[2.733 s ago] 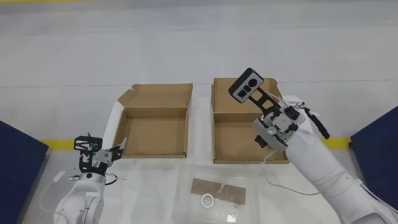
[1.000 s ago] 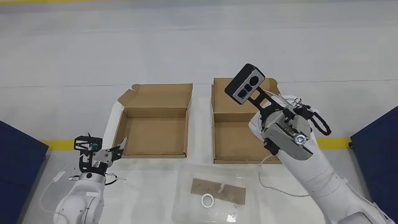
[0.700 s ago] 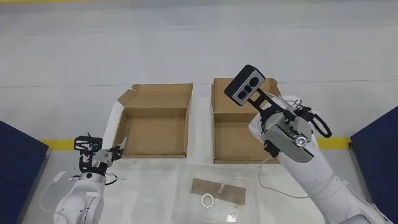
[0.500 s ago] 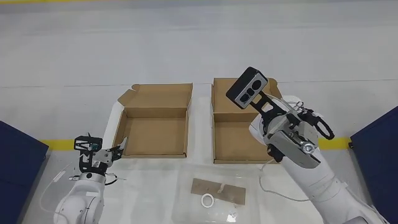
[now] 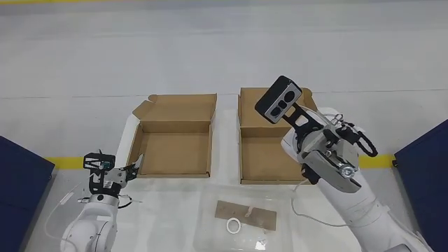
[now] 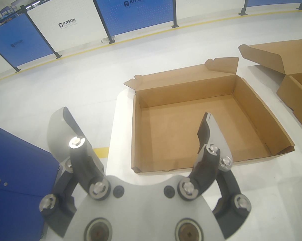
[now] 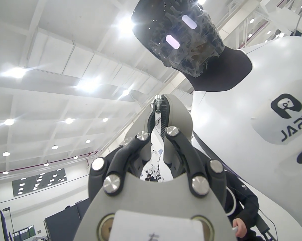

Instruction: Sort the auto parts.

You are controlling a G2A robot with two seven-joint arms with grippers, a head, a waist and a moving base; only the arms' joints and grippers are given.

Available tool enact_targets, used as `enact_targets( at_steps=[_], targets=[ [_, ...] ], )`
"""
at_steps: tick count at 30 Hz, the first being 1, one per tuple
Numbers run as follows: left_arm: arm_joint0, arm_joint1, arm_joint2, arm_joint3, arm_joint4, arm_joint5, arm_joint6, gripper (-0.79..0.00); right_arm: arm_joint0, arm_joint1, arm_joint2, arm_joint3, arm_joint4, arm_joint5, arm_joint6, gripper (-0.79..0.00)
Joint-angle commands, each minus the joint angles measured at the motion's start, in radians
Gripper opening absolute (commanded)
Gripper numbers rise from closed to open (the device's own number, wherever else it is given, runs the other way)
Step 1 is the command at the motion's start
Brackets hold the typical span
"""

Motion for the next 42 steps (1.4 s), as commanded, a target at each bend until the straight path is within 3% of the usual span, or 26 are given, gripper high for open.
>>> enact_targets(
  at_steps=[1, 9, 20, 42],
  targets=[
    [0.000, 0.000, 0.000, 0.000, 0.000, 0.000, 0.000, 0.000, -0.002, -0.004, 0.001, -0.005, 0.008, 0.005, 0.000, -0.785],
    [0.000, 0.000, 0.000, 0.000, 0.000, 0.000, 0.000, 0.000, -0.002, -0.006, 0.002, -0.007, 0.010, 0.007, 0.000, -0.785],
    [0.000, 0.000, 0.000, 0.000, 0.000, 0.000, 0.000, 0.000, -0.052, -0.007, 0.055, -0.061, -0.025, 0.021, -0.166, -0.785],
    [0.000, 0.000, 0.000, 0.000, 0.000, 0.000, 0.000, 0.000, -0.095, -0.010, 0.102, -0.101, -0.095, 0.056, -0.276, -0.785]
  ],
)
